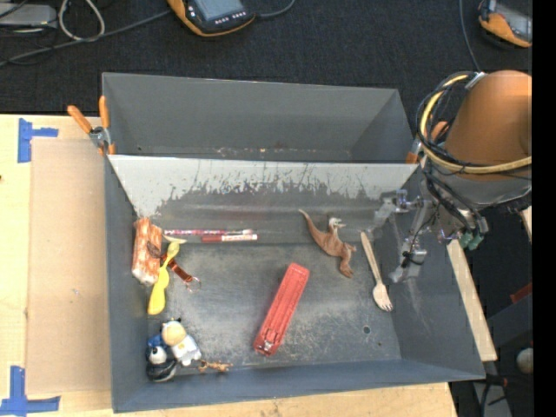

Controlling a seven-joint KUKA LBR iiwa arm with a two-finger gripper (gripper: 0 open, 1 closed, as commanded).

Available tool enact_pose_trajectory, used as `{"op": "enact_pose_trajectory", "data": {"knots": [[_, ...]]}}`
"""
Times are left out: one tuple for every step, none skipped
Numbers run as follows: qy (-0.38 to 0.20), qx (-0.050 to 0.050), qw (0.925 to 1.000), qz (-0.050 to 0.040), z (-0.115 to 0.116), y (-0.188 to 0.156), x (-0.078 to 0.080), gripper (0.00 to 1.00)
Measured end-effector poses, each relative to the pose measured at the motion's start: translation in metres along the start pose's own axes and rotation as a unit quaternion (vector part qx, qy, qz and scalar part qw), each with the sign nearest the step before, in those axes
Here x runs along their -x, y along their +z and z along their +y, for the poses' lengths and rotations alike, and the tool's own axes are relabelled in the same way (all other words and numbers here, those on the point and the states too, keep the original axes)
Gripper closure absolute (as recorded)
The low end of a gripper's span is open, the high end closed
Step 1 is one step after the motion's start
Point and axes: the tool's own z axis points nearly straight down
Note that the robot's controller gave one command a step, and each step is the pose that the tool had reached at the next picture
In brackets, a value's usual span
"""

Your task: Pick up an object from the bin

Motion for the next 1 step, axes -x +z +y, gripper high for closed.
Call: {"op": "enact_pose_trajectory", "data": {"knots": [[-0.002, -0.001, 1.0, -0.004, 0.0006, -0.005, 0.0012, 0.0]]}}
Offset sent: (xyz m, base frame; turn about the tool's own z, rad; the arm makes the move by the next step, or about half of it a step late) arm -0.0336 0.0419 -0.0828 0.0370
